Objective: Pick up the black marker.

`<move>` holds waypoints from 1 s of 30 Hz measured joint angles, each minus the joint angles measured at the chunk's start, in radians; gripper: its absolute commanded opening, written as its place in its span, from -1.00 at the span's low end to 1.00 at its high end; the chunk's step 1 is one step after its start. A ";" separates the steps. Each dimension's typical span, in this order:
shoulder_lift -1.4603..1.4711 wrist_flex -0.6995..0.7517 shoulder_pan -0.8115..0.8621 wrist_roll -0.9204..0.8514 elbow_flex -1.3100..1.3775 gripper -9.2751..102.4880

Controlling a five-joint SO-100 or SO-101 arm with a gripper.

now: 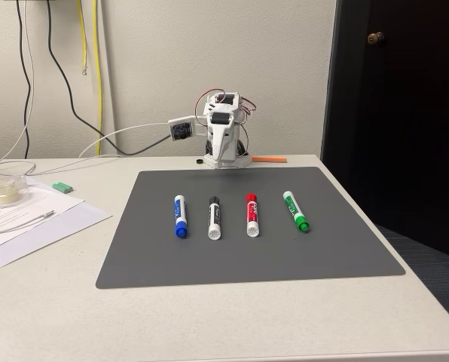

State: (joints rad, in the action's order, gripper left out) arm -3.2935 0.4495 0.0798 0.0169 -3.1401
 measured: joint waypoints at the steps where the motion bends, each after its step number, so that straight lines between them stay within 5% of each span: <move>1: 0.002 -0.018 0.000 0.000 0.000 -0.83; 23: 0.054 -0.423 -0.011 -0.370 0.000 -0.81; 30: 0.408 -0.328 -0.081 -0.500 0.281 -0.81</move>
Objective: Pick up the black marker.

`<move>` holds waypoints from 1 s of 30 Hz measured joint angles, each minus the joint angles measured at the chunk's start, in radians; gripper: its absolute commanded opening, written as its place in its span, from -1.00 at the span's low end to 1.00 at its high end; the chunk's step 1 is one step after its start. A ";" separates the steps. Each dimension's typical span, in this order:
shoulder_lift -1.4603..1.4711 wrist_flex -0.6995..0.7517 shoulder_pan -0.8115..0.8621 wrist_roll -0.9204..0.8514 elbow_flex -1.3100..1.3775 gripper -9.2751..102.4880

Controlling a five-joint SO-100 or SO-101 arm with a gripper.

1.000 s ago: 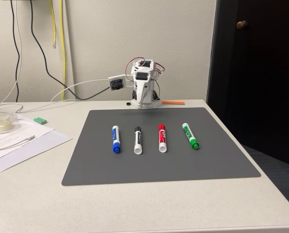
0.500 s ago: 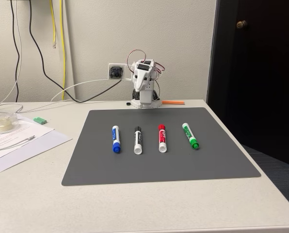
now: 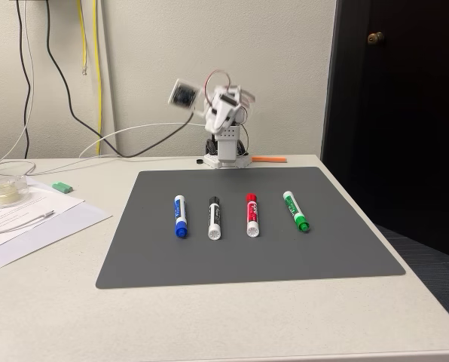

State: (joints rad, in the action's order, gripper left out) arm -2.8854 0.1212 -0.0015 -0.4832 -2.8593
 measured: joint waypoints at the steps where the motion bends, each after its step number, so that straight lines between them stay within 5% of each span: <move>1: 0.141 0.057 -0.014 -0.025 0.138 -0.81; 6: 0.497 0.216 -0.074 -0.186 0.568 -0.81; 16: 0.879 0.172 -0.103 -0.716 0.604 -0.76; 30: 1.012 0.313 0.021 -1.275 0.727 -0.24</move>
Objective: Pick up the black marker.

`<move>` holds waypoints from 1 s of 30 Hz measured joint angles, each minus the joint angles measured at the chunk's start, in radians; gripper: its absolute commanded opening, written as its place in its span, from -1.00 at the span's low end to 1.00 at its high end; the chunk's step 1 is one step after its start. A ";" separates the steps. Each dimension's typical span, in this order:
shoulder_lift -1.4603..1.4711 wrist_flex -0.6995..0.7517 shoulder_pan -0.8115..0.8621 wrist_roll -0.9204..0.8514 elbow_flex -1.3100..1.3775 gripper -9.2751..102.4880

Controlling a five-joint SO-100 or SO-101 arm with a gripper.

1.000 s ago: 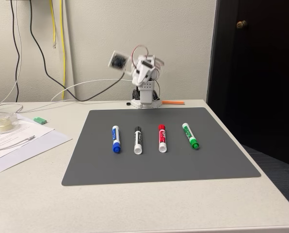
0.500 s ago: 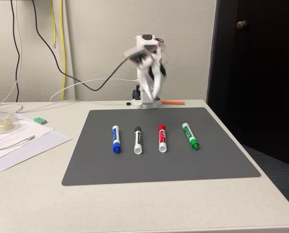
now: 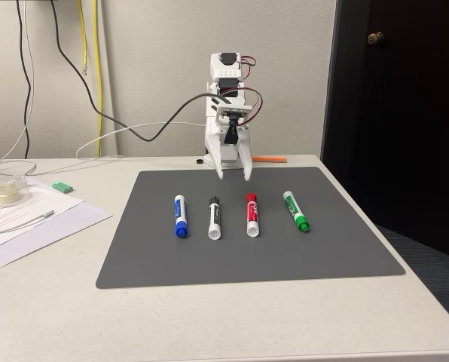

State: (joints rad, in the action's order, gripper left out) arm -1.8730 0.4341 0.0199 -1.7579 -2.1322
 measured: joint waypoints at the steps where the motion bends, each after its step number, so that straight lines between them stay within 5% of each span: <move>1: 0.012 0.000 0.012 -0.026 0.006 -0.23; 11: 0.152 0.021 0.074 -0.146 0.023 -0.21; 30: 0.232 0.308 0.028 -0.020 0.120 -0.25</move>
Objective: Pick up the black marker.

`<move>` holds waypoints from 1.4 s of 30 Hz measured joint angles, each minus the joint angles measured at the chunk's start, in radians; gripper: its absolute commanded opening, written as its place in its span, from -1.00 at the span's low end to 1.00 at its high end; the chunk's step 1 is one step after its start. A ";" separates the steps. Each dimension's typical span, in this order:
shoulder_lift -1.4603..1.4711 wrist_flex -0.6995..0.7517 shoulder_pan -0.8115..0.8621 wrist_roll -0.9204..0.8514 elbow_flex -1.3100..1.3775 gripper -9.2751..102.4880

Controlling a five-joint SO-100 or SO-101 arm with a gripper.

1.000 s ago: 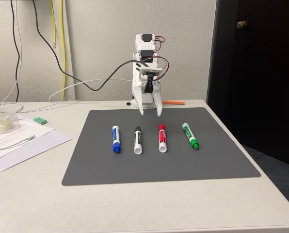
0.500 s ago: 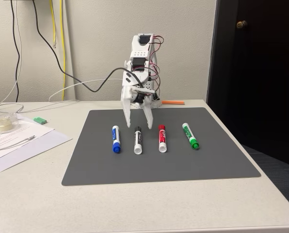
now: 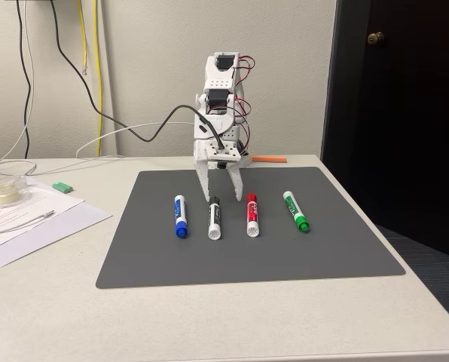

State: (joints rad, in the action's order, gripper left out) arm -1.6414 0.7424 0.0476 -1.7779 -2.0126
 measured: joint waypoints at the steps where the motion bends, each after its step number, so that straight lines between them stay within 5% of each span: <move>1: 0.008 0.000 -0.006 0.002 0.003 -0.25; 23: 0.178 -0.006 -0.003 -0.025 0.101 -0.25; 32: 0.186 -0.023 -0.018 -0.015 0.109 -0.80; 42: 0.189 -0.023 -0.011 -0.006 0.107 -0.83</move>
State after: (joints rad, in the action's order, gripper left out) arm -1.4527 0.7194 0.0368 -1.7840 -1.9052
